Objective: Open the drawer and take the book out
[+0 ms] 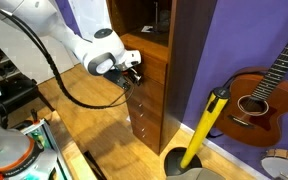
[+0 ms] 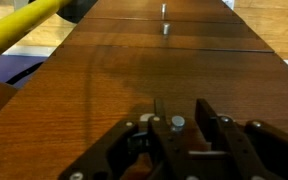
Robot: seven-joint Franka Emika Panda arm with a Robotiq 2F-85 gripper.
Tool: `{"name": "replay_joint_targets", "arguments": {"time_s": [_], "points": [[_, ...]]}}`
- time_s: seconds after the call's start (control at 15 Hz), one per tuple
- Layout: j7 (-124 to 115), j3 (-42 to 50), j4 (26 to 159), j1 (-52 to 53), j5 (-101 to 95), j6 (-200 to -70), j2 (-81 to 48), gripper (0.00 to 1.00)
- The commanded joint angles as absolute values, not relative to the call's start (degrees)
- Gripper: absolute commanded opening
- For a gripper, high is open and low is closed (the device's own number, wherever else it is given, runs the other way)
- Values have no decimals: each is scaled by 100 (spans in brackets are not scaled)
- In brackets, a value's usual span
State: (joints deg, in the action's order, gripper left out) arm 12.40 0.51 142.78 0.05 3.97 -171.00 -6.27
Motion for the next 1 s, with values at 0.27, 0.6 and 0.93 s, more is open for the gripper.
{"name": "replay_joint_targets", "arguments": {"time_s": [0.27,0.6,0.93], "points": [[1286,1,14201,-20,488,-17467,-825,32],[1309,-24,14208,-40,506,-17443,-811,0],[1502,-256,14232,-121,962,-16919,-618,4]]}}
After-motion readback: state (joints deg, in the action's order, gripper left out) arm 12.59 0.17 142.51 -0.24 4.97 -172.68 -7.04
